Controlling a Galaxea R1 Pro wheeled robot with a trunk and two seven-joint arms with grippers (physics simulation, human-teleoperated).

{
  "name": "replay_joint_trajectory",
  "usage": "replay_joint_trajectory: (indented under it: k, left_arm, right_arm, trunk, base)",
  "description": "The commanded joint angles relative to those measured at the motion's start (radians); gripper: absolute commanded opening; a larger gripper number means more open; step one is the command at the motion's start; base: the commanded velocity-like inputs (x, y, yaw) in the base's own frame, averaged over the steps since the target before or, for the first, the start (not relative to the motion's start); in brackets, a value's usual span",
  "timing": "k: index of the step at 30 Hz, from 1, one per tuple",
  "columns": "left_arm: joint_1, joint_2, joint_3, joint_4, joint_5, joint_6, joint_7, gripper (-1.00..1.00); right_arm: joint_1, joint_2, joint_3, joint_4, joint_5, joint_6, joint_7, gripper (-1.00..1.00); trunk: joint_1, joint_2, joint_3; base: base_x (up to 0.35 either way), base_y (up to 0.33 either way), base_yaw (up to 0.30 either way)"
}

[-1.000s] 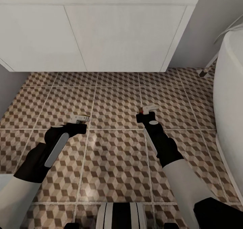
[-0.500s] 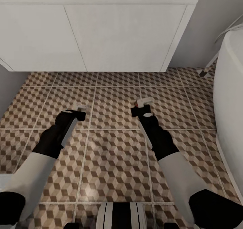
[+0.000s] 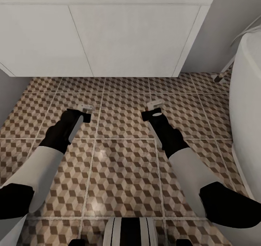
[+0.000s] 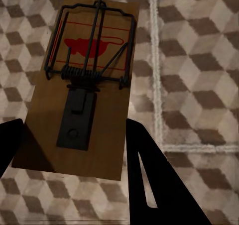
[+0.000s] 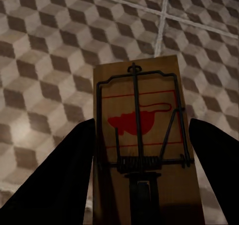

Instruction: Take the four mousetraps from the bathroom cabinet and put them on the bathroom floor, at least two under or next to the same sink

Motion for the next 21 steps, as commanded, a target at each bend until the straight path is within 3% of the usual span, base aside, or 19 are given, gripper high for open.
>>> replay_joint_trajectory:
  k: [1,4,8,12,21]
  left_arm:
    - [-0.001,0.0,-0.002,0.02,0.006,0.0,0.01,-1.0]
    - [-0.002,-0.006,0.0,0.051,0.006,-0.022,0.01,-1.0]
    - [-0.003,-0.033,0.002,0.089,0.004,-0.045,0.011,-1.0]
    - [-0.003,-0.042,0.002,0.095,0.003,-0.053,0.01,-1.0]
    - [-0.003,-0.045,0.002,0.024,0.006,-0.065,-0.005,-1.0]
  right_arm:
    - [-0.005,0.0,0.002,0.015,0.008,0.007,-0.001,-1.0]
    - [-0.019,0.0,0.002,0.049,0.008,0.007,-0.001,-1.0]
    - [-0.091,0.0,0.002,0.136,0.007,0.005,-0.001,-1.0]
    - [-0.124,0.0,0.002,0.18,0.006,-0.01,0.0,-1.0]
    - [-0.135,0.0,0.001,0.198,0.001,-0.027,0.003,-1.0]
  trunk:
    - [0.0,0.0,-0.001]
    - [0.0,0.0,-0.001]
    - [0.0,0.0,-0.001]
    - [0.0,0.0,-0.001]
    - [0.0,0.0,-0.001]
  base:
    - [0.0,0.0,0.0]
    - [0.0,0.0,0.0]
    - [0.0,0.0,0.0]
    - [0.0,0.0,0.0]
    - [0.0,0.0,0.0]
